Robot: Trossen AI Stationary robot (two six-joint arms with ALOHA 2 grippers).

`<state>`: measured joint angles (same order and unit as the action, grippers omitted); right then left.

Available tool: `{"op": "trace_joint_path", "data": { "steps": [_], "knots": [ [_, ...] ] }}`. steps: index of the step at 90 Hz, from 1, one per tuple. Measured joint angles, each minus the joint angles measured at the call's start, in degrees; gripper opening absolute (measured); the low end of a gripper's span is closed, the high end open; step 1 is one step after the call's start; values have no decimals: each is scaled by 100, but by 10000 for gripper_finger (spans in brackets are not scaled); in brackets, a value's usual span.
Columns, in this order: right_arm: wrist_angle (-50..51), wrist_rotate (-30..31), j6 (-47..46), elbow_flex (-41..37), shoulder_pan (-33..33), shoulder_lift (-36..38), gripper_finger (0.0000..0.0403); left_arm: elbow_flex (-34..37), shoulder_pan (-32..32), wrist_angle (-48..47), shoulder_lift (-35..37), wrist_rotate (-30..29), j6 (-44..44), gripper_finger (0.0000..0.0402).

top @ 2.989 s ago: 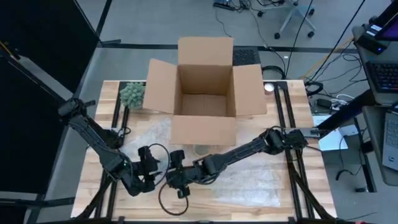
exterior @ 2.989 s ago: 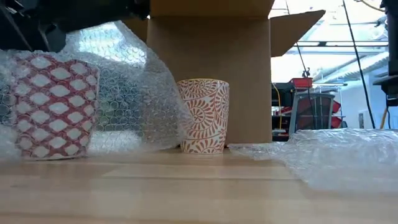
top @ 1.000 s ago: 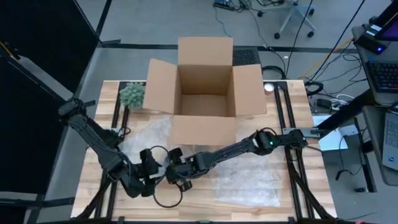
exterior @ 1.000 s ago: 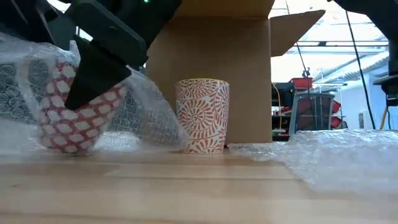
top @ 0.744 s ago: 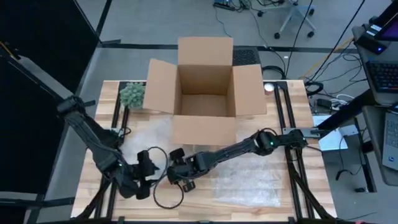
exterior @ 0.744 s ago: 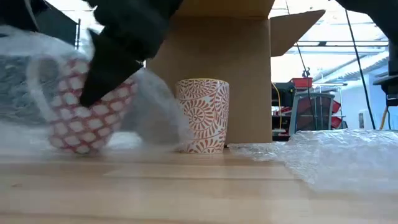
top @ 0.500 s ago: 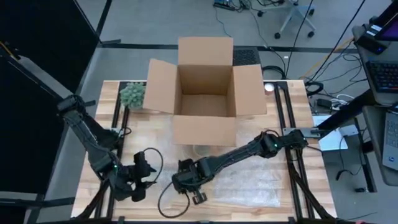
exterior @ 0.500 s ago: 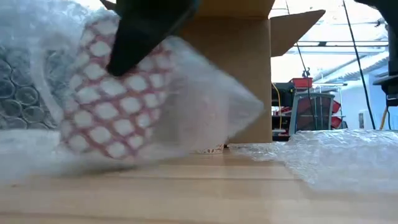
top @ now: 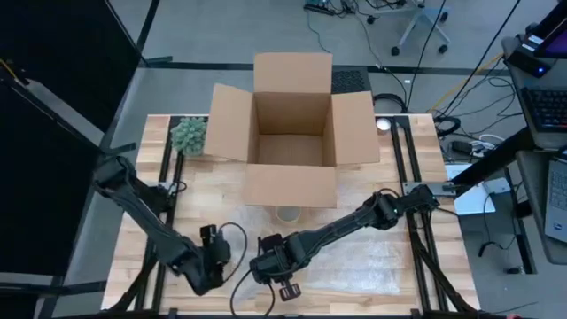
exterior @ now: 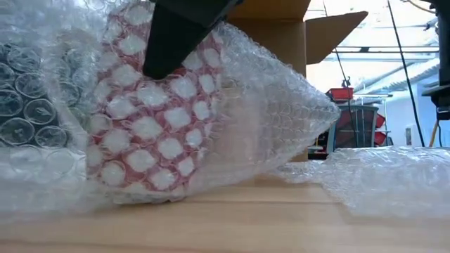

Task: Wrap mug
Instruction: Wrap the red patterned mug with bubble wrap

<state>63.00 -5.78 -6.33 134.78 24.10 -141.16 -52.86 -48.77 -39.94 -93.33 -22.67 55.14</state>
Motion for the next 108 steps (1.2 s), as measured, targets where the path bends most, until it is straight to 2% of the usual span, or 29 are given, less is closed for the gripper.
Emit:
{"op": "trace_joint_path", "data": {
  "steps": [28, 108],
  "knots": [
    [-21, -2, -13, 0, -2, -4, 8, 4, 104, 4, -181, 227, 120, 205],
    [-76, 142, -107, 0, 2, -13, 9, 3, 113, 53, -181, 232, 146, 205]
  ]
}}
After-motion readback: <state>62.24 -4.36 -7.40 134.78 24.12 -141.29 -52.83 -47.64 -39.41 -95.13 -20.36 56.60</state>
